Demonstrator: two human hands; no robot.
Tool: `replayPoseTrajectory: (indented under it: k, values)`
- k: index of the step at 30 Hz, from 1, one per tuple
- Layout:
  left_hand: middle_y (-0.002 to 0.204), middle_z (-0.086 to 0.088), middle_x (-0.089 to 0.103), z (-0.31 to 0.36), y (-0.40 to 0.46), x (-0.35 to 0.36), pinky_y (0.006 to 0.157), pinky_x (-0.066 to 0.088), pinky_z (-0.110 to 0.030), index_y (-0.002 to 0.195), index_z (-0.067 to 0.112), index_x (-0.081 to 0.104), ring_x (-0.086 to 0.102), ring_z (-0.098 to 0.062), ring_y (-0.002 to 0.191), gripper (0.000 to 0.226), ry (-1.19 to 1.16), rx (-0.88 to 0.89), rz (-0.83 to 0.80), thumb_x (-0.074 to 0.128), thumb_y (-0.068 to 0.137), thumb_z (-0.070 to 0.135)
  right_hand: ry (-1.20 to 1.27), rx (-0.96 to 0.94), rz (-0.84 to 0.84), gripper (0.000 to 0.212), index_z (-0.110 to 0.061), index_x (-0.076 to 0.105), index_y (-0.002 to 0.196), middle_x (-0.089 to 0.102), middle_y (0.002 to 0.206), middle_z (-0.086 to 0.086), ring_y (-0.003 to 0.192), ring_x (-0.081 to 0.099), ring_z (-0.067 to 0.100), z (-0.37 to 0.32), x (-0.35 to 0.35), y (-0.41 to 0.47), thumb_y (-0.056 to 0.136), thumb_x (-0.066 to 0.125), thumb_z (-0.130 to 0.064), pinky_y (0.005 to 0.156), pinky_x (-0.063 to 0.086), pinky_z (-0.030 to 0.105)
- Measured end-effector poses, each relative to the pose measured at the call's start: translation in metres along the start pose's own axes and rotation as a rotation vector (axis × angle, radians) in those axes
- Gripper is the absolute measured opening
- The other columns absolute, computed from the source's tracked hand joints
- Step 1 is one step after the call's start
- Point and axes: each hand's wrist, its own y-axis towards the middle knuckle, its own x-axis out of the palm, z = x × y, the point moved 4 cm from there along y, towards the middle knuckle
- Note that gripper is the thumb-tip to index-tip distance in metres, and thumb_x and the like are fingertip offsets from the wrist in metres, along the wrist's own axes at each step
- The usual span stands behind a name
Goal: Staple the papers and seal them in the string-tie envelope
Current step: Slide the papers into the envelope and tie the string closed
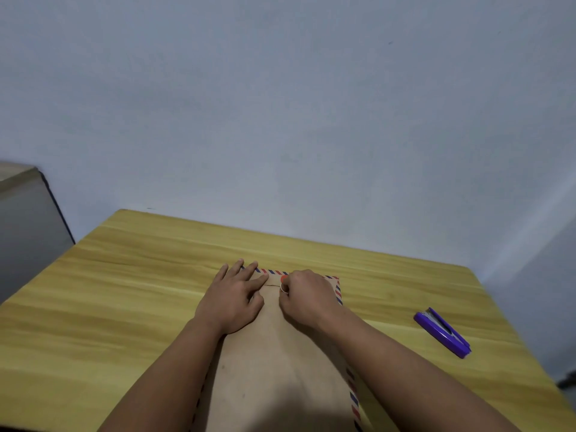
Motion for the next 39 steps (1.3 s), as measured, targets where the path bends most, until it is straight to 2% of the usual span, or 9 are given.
replayPoseTrajectory:
  k: [2,6,8,13,16,20,28,32,39]
  values:
    - [0.167,0.007,0.025,0.000,0.000,0.000,0.127,0.005,-0.044,0.152,0.042,0.040,0.009,-0.018,0.157,0.071,-0.005,0.003,-0.001,0.015,0.086,0.048,0.015,0.002,0.012,0.019,-0.019,0.070,0.085,0.072,0.097,0.008,0.092,0.064,0.033,-0.011,0.006,0.002,0.095,0.055,-0.023,0.068,0.039,0.034]
    - [0.166,0.007,0.026,-0.001,-0.001,0.000,0.127,0.005,-0.044,0.151,0.043,0.041,0.010,-0.019,0.156,0.071,-0.010,0.003,0.009,0.014,0.085,0.047,0.047,0.003,0.050,0.020,-0.023,0.058,0.078,0.067,0.090,0.005,0.085,0.057,0.029,-0.021,0.018,-0.003,0.097,0.053,-0.019,0.068,0.035,0.034]
    - [0.166,0.007,0.026,-0.001,-0.001,-0.001,0.127,0.004,-0.043,0.151,0.043,0.041,0.010,-0.019,0.156,0.072,-0.013,0.002,0.008,0.013,0.085,0.047,0.051,0.019,0.063,0.019,-0.020,0.064,0.080,0.068,0.091,0.006,0.086,0.062,0.031,-0.019,0.020,-0.007,0.096,0.053,-0.018,0.066,0.036,0.034]
    - [0.167,0.008,0.025,-0.001,-0.001,0.001,0.127,0.005,-0.043,0.151,0.043,0.041,0.009,-0.018,0.156,0.071,-0.012,-0.001,0.004,0.015,0.085,0.047,0.035,0.009,0.052,0.020,-0.019,0.064,0.082,0.063,0.084,0.004,0.084,0.062,0.032,-0.012,0.019,-0.017,0.097,0.052,-0.018,0.065,0.044,0.037]
    - [0.167,0.008,0.025,-0.002,-0.001,0.001,0.127,0.005,-0.044,0.151,0.042,0.041,0.009,-0.018,0.156,0.067,-0.001,-0.003,0.002,0.020,0.088,0.044,0.064,0.020,0.056,0.021,-0.020,0.068,0.084,0.068,0.086,0.004,0.083,0.063,0.029,-0.007,0.019,-0.018,0.097,0.053,-0.019,0.071,0.054,0.041]
    - [0.167,0.007,0.024,0.000,-0.001,0.000,0.127,0.005,-0.043,0.151,0.042,0.041,0.009,-0.018,0.156,0.071,-0.006,-0.002,0.002,0.014,0.085,0.047,0.124,0.038,0.120,0.026,-0.022,0.058,0.075,0.065,0.081,-0.001,0.077,0.057,0.023,0.001,0.021,-0.031,0.099,0.054,-0.026,0.065,0.044,0.036]
    - [0.167,0.007,0.024,0.000,-0.002,-0.002,0.127,0.003,-0.044,0.151,0.042,0.041,0.008,-0.017,0.157,0.056,-0.022,-0.008,-0.007,0.032,0.096,0.038,0.166,0.174,0.171,0.021,-0.021,0.078,0.087,0.077,0.088,-0.003,0.083,0.069,0.018,0.039,0.010,-0.040,0.095,0.059,-0.026,0.070,0.055,0.036]
    - [0.167,0.006,0.024,0.001,-0.002,-0.002,0.127,0.003,-0.044,0.151,0.042,0.041,0.008,-0.017,0.156,0.057,-0.029,-0.007,-0.003,0.031,0.095,0.038,0.158,0.214,0.155,0.020,-0.023,0.079,0.090,0.077,0.088,-0.006,0.085,0.068,0.018,0.057,0.003,-0.036,0.096,0.060,-0.025,0.067,0.046,0.029]
    - [0.167,0.007,0.024,0.001,-0.002,-0.003,0.127,0.002,-0.043,0.151,0.043,0.041,0.008,-0.016,0.156,0.064,-0.026,-0.007,-0.007,0.021,0.090,0.044,0.229,0.112,0.289,0.018,-0.020,0.078,0.107,0.080,0.091,-0.001,0.085,0.071,0.021,0.052,0.003,-0.036,0.099,0.063,-0.025,0.072,0.054,0.036]
